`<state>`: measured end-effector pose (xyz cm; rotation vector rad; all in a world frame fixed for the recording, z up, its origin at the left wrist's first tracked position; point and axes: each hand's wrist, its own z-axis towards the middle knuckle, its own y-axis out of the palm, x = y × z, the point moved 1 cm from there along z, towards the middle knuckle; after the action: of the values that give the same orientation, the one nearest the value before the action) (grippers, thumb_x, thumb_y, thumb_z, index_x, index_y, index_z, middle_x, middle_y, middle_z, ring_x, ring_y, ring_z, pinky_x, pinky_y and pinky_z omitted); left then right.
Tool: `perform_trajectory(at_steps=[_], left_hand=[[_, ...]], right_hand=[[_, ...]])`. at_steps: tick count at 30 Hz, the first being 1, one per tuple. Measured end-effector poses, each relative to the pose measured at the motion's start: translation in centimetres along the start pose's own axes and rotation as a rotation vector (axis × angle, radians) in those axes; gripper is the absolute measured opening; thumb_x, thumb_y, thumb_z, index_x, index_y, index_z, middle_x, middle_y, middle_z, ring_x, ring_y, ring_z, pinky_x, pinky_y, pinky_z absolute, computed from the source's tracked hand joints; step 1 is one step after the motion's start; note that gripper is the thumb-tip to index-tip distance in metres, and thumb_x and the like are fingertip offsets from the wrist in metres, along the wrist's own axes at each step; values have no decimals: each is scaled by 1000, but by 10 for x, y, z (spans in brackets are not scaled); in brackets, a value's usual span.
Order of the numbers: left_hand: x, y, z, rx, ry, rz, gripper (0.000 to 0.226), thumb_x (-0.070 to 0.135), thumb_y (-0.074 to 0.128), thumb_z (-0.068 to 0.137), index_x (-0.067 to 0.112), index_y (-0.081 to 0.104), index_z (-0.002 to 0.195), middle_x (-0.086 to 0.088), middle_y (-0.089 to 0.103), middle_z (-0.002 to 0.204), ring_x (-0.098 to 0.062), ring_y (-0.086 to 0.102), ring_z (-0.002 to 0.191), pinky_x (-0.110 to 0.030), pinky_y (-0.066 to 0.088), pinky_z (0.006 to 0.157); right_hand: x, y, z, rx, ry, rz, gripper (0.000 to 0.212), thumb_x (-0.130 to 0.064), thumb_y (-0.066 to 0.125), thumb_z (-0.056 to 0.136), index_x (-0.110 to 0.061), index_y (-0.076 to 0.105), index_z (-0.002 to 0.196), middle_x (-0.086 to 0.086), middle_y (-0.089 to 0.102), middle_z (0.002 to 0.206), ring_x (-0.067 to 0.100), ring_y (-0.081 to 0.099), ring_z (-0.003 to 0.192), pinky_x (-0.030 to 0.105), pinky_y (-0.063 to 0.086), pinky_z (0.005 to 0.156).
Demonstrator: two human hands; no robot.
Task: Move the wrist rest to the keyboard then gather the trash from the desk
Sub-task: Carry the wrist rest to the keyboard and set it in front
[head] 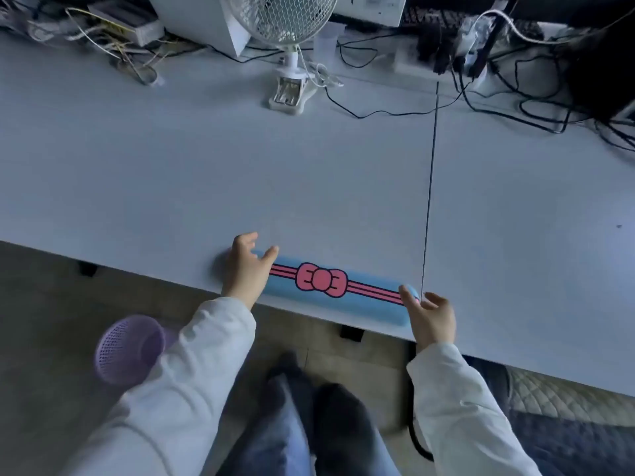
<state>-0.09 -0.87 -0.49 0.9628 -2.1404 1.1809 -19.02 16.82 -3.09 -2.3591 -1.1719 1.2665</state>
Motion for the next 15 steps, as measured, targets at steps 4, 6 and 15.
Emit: perform_trajectory(at_steps=[4,6,15], left_hand=[[-22,-10,22,22,-70,98,59,28,62,81,7,41,132,-18,45,139,-32,42,129,-41,34,109],[-30,-13,29,26,-147,153,62,31,64,79,9,42,132,-20,45,137,-34,39,130,-40,33,108],[-43,-21,54,-64,-247,202,77,43,72,67,14,44,133,-14,45,138,-35,41,128,-39,33,107]], right_hand=[[12,9,14,32,56,17,73,-36,72,71,0,45,129,18,57,131,30,50,125,38,35,106],[13,14,15,43,98,-14,71,-35,72,73,2,46,128,18,57,131,32,49,125,38,35,105],[10,22,24,64,190,-130,67,-53,68,66,-9,62,116,19,62,115,36,58,106,37,45,93]])
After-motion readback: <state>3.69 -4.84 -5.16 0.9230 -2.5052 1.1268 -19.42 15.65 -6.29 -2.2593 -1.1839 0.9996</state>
